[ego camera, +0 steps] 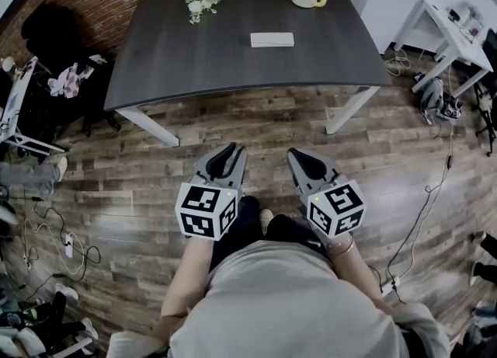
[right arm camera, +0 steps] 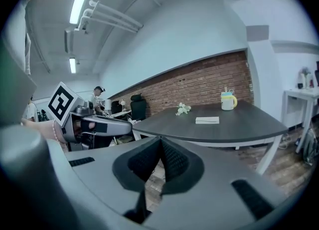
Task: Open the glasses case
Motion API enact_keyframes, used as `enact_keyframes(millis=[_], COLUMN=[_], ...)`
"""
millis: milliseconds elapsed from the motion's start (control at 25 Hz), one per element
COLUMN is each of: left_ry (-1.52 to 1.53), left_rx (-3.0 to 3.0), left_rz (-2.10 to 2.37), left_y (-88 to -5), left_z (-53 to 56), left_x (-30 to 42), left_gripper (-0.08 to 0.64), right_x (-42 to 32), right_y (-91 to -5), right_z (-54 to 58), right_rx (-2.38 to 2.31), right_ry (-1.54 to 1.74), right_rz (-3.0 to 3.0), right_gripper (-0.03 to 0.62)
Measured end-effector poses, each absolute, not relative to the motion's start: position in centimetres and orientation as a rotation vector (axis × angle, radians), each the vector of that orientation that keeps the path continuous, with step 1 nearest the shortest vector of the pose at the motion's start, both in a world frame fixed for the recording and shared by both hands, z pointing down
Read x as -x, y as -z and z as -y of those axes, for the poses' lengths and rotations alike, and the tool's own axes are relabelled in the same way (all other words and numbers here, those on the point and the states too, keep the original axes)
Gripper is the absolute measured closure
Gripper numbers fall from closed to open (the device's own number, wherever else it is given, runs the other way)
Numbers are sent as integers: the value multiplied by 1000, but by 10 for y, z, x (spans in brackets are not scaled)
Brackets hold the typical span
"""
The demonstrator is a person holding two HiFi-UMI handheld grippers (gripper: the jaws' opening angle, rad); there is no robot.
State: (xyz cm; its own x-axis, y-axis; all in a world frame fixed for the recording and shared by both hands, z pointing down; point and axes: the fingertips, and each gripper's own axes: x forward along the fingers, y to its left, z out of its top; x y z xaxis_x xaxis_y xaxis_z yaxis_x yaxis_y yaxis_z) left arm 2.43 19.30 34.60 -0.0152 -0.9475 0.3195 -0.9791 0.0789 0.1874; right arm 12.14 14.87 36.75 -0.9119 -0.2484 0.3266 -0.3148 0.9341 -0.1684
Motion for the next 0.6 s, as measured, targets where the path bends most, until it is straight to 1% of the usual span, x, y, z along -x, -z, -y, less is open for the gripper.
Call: enact_keyframes(millis=[160,360,600], left_ry=[-113,-106,-67], left_rx=[-1904,-1942,-2021], left_rz=[1966,1911,1826], left_y=[-357,-364,-367], left_z=[-172,-131,-64], left_x=[-13,5,33], left_gripper=[468,468,468], right_x=[-116,-111,-88], right_y=[-375,-382,-382], right_z=[-128,-94,-38], right_rx=[-439,-510,-607], right_ry=[-341,-368,-397], right_rz=[2761,2731,2745], right_gripper=[588,588,588])
